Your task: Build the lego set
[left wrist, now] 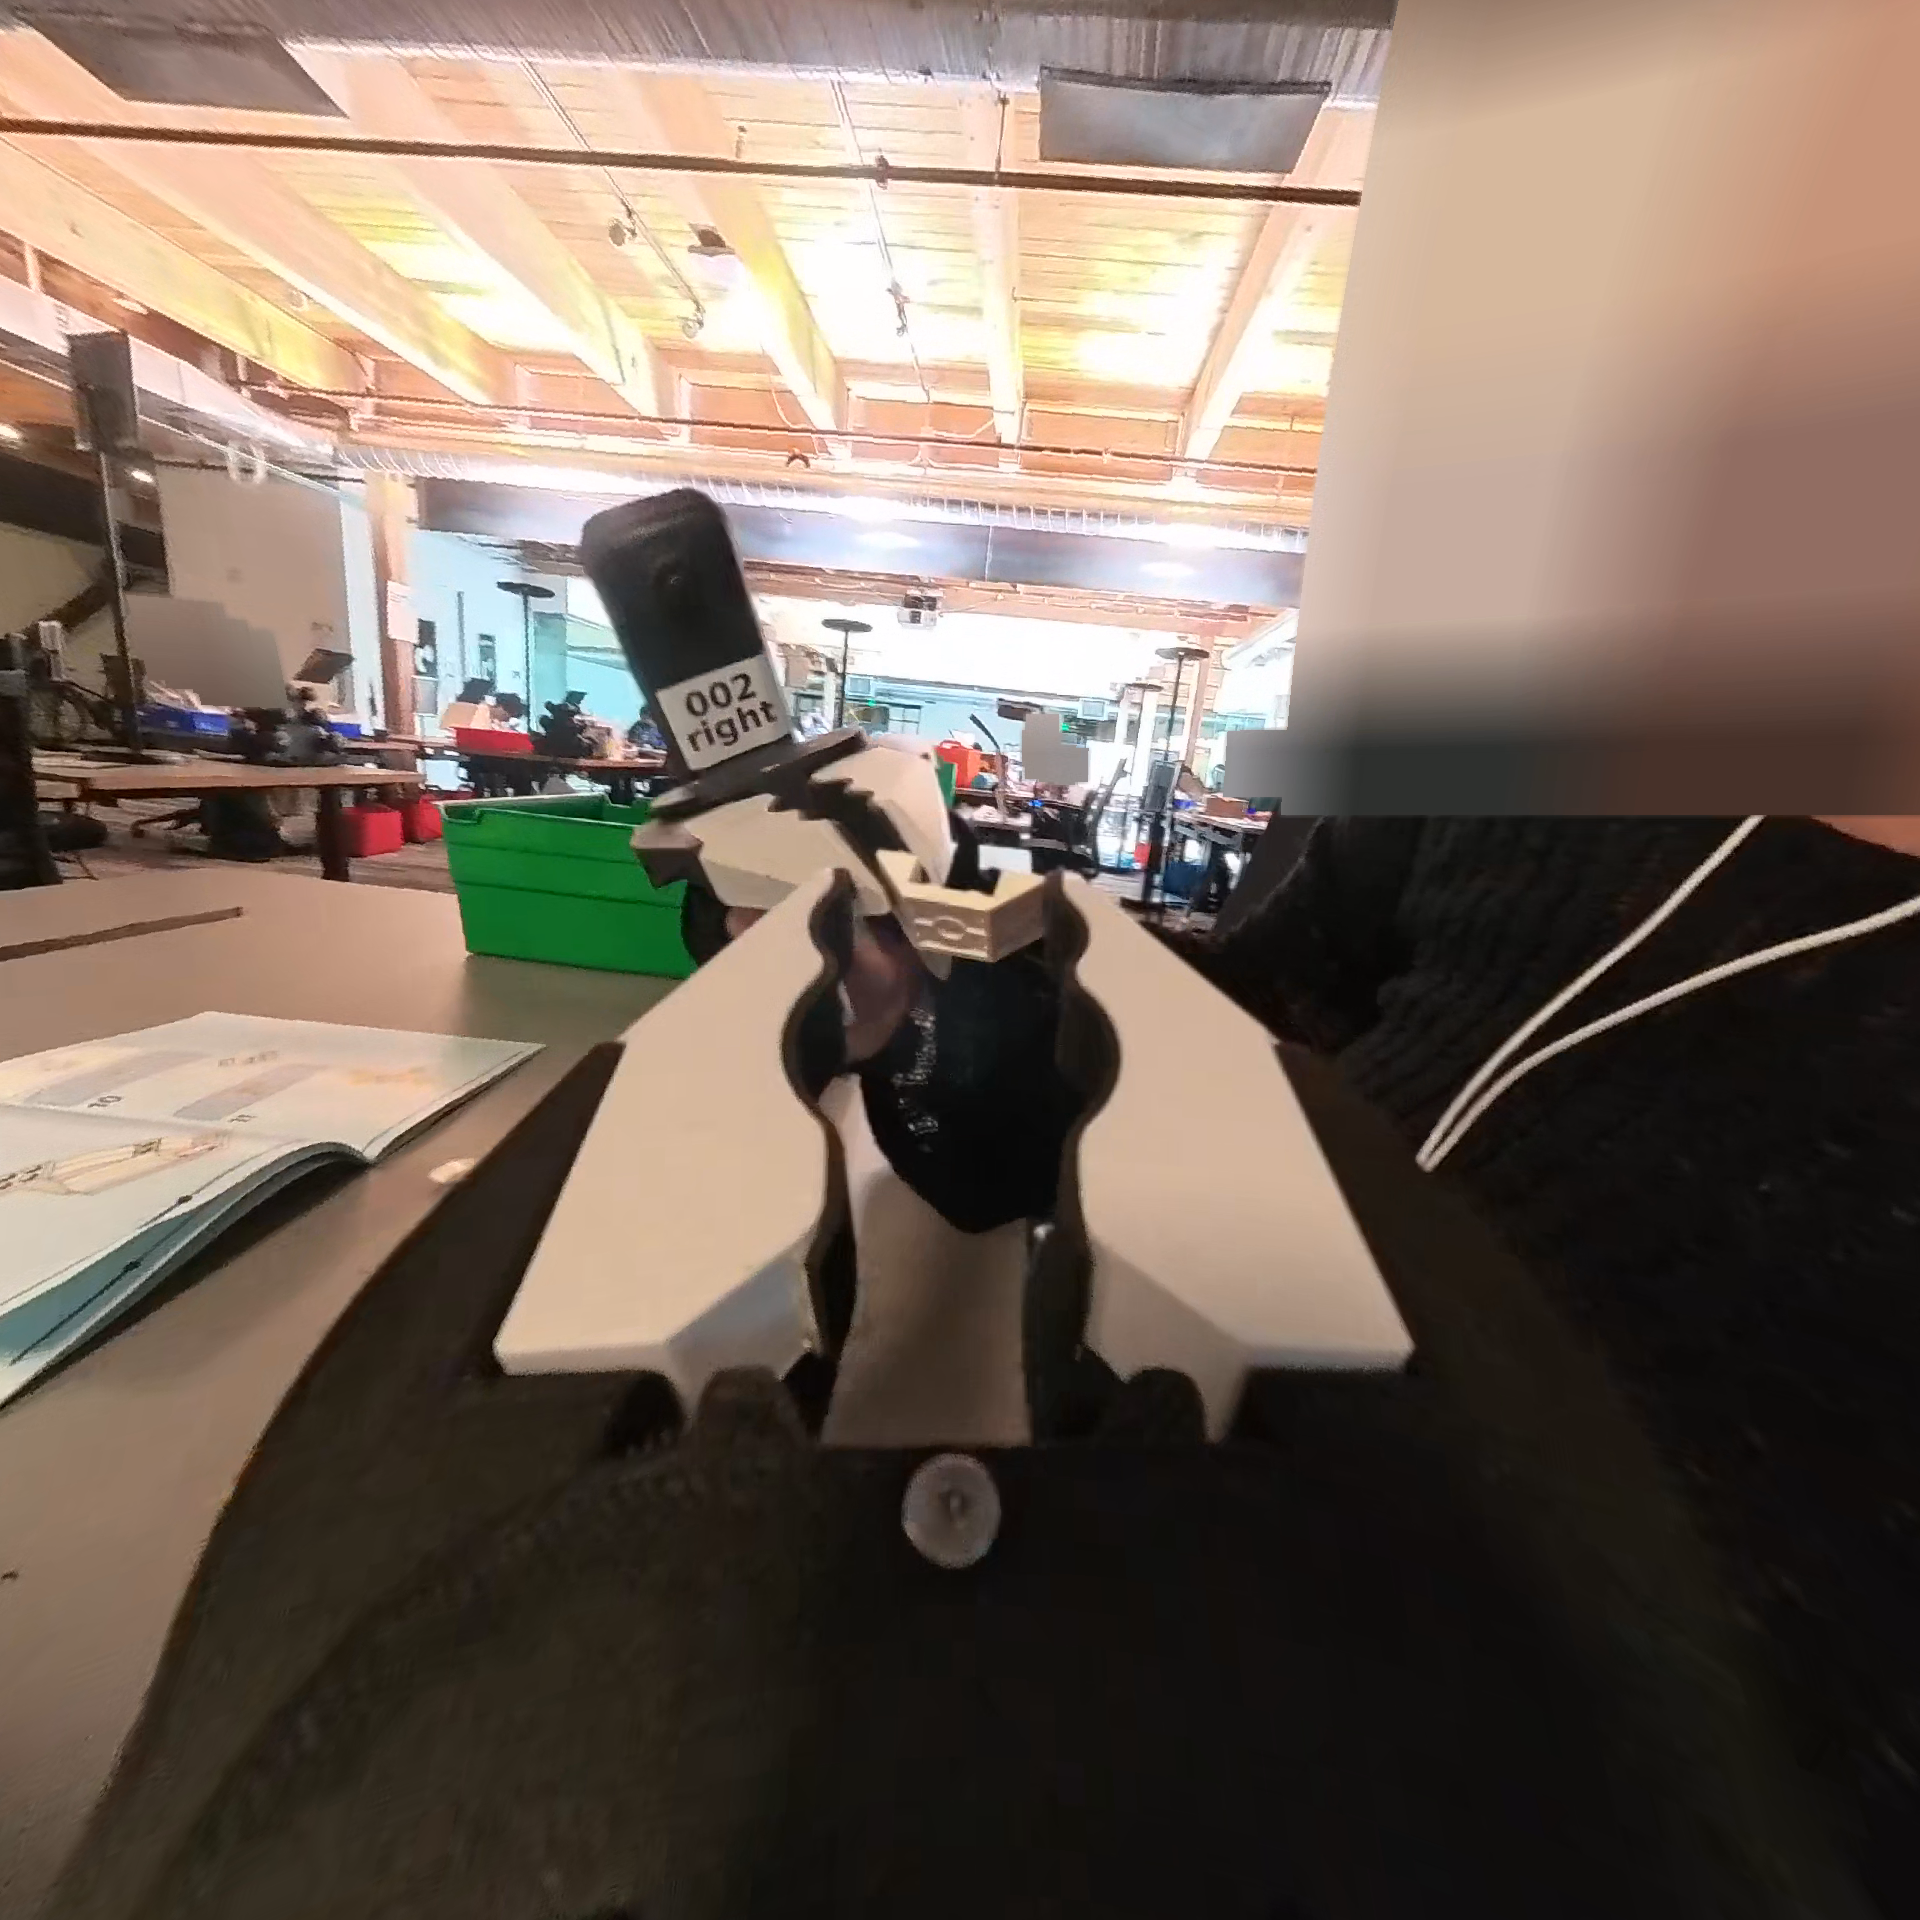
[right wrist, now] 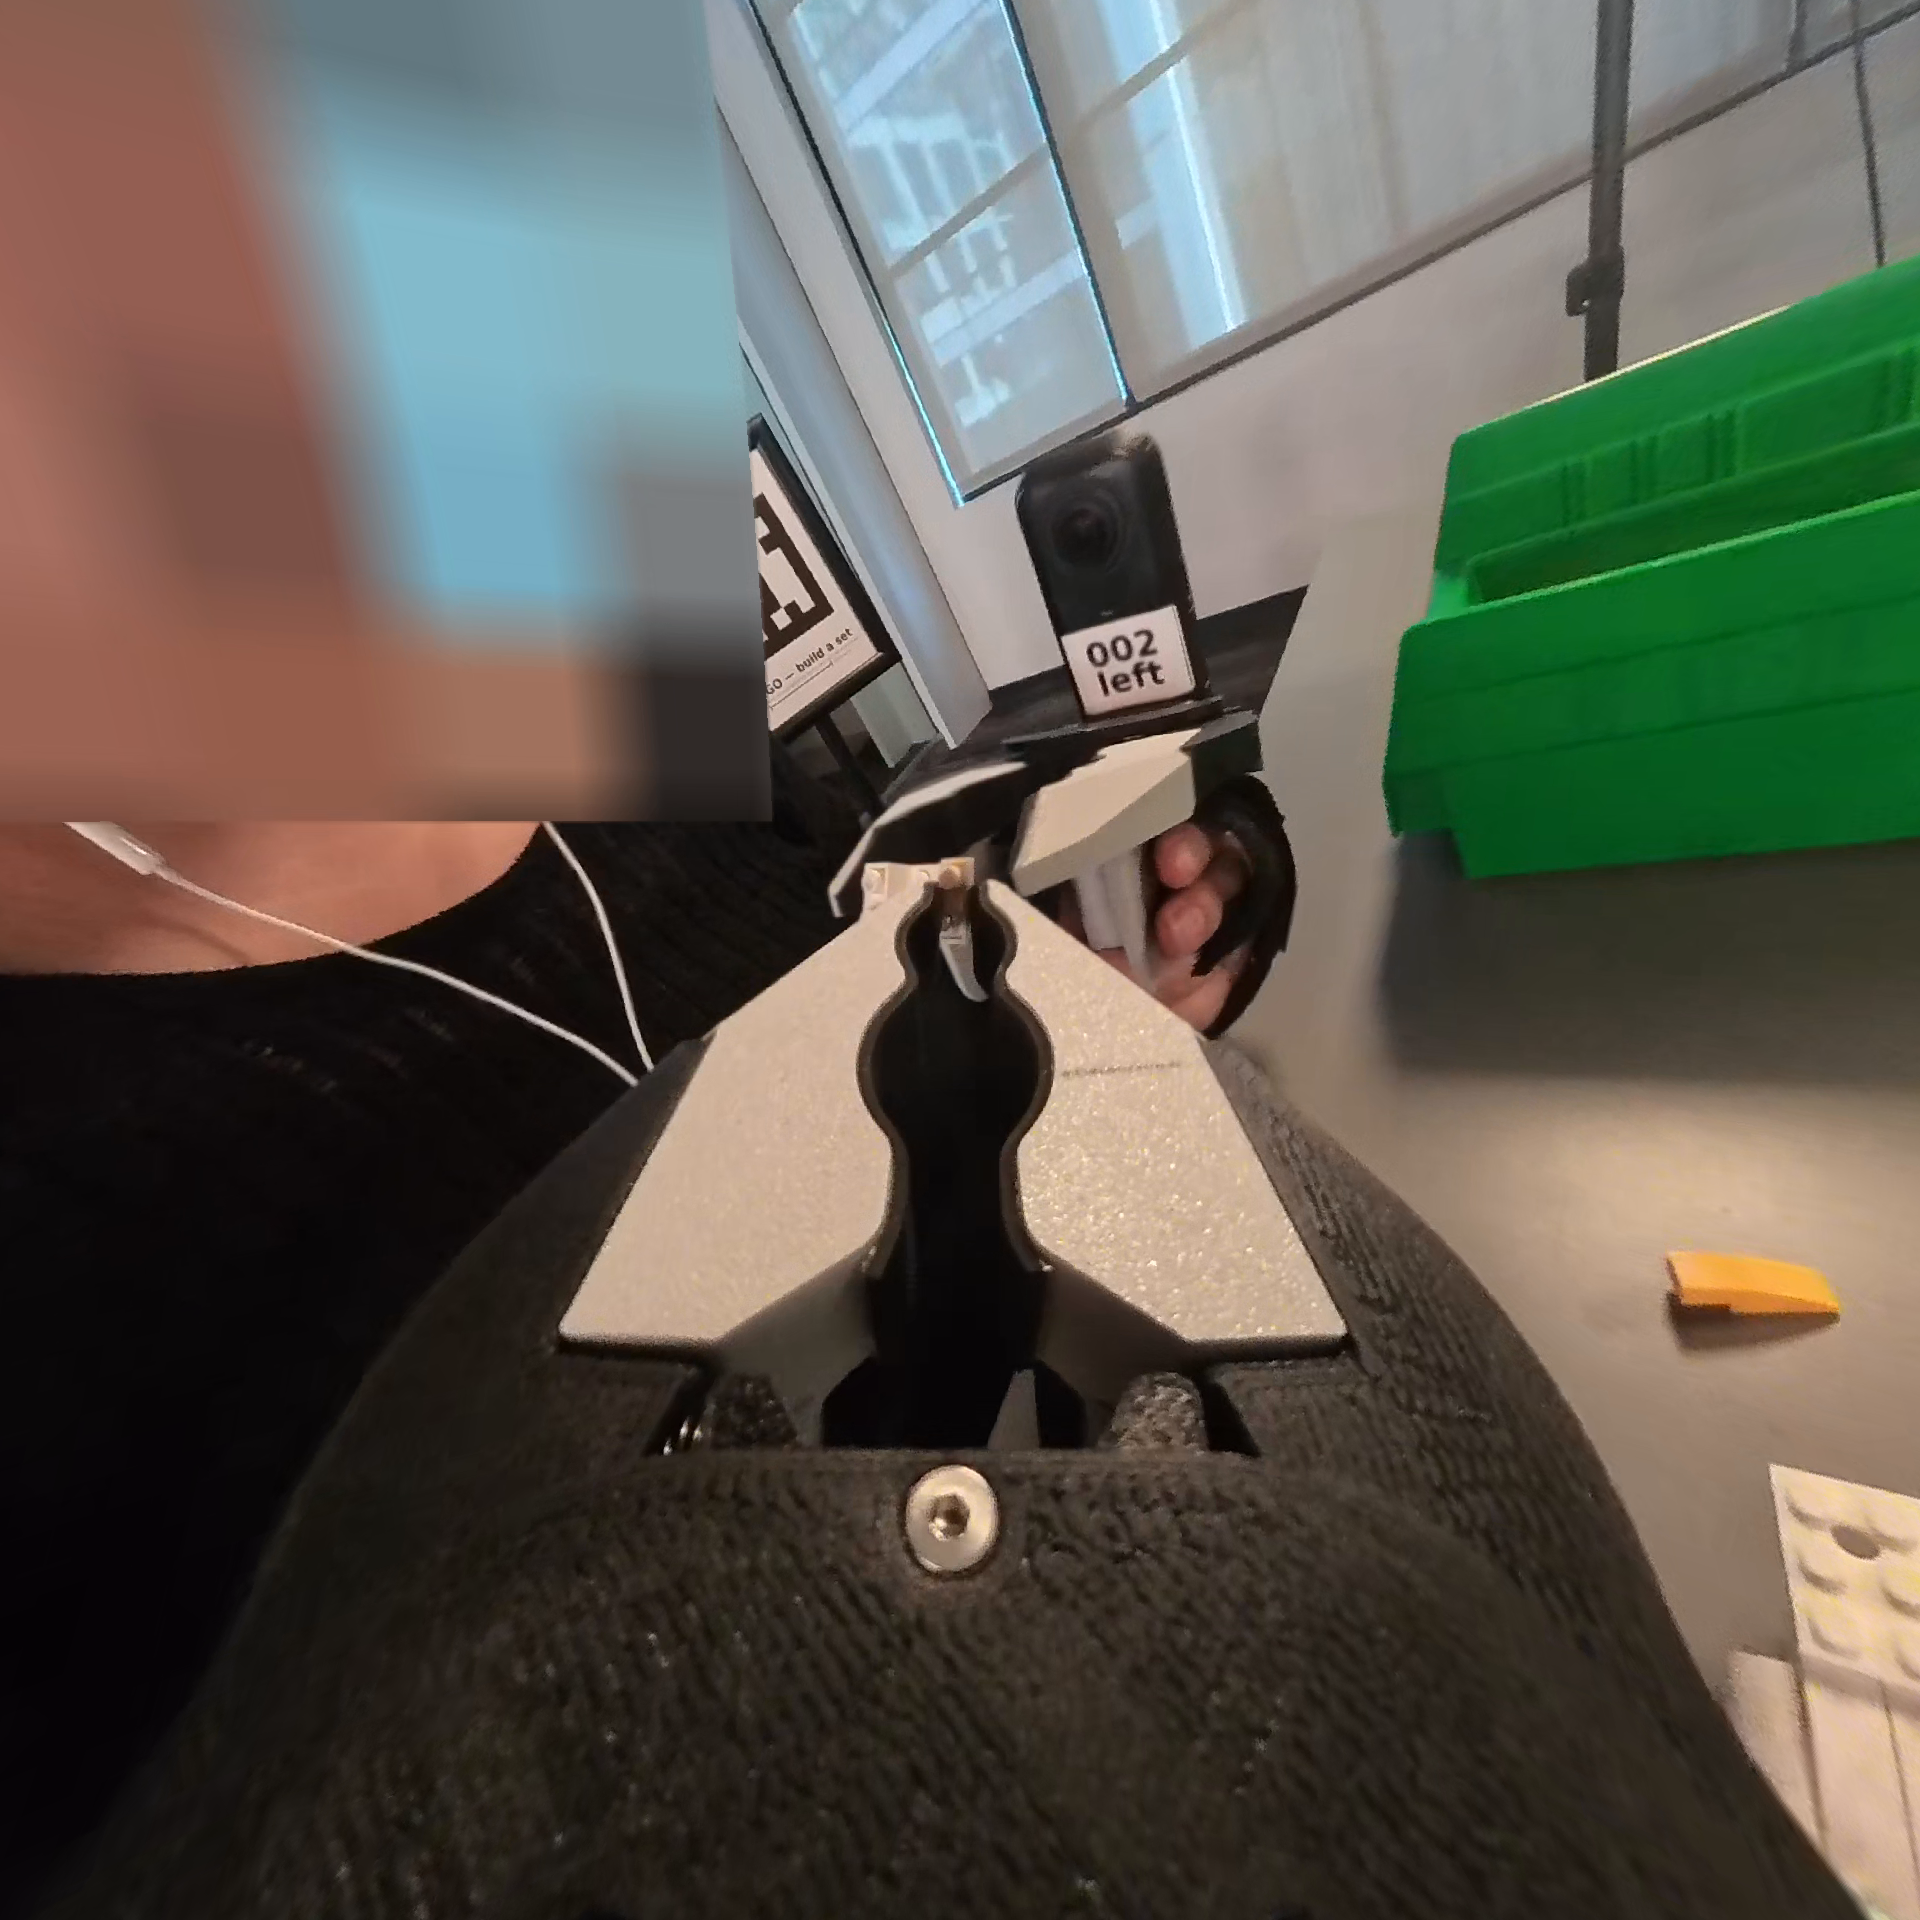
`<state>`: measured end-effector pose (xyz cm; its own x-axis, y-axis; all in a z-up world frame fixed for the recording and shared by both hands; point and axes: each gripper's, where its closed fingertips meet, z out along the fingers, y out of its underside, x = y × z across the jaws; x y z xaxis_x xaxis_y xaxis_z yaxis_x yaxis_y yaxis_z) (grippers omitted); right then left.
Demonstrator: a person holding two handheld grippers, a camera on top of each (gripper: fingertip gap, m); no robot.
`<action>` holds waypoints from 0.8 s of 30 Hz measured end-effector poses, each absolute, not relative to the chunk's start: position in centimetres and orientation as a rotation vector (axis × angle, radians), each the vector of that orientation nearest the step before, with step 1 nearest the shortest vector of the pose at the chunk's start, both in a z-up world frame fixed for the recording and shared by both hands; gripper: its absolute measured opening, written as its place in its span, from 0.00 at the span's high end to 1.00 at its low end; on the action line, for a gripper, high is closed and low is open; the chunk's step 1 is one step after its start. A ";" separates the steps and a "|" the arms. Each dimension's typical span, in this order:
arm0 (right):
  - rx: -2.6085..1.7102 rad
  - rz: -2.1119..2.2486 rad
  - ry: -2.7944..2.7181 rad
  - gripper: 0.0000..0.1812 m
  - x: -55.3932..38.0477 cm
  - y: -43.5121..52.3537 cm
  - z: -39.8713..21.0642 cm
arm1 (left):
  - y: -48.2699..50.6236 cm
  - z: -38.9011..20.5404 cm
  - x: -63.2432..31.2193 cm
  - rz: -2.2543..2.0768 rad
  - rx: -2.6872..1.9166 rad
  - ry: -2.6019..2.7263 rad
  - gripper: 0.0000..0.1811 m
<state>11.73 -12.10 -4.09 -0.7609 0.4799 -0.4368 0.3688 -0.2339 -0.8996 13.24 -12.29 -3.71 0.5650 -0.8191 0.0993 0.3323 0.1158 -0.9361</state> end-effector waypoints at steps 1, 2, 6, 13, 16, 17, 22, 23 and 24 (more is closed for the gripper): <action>-1.047 2.147 -1.877 0.98 11.6 -12.0 -4.0 | -12.2 -3.6 13.1 -0.881 -1.166 0.503 0.81; -1.042 2.123 -1.854 0.98 11.4 -11.7 -3.9 | -12.1 -3.6 12.8 -0.857 -1.164 0.489 0.83; -1.047 1.963 -1.722 0.98 10.2 -10.6 -3.5 | -11.3 -3.4 11.8 -0.709 -1.161 0.434 0.86; -1.189 1.879 -1.570 0.92 8.9 -9.0 -3.4 | -9.5 -3.8 10.6 -0.320 -1.224 0.413 0.86; -1.313 1.925 -1.472 0.89 8.3 -7.9 -3.6 | -8.6 -4.3 10.1 -0.162 -1.268 0.423 0.86; -1.369 1.937 -1.451 0.88 8.2 -7.5 -4.0 | -8.2 -4.6 10.0 -0.117 -1.285 0.430 0.86; -1.590 2.102 -1.464 0.85 8.0 -8.3 -6.1 | -7.1 -5.9 9.6 0.073 -1.354 0.476 0.86; -1.607 2.114 -1.462 0.86 8.0 -8.4 -6.4 | -7.1 -6.0 9.6 0.092 -1.357 0.486 0.86; -1.608 2.115 -1.463 0.87 7.9 -8.4 -6.5 | -7.0 -6.2 9.6 0.108 -1.360 0.498 0.86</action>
<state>7.93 -8.39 -6.51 -0.4335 0.5854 -0.6852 0.4344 -0.5304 -0.7280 9.64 -7.04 -6.19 0.8915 -0.2095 -0.4017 -0.3567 0.2223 -0.9074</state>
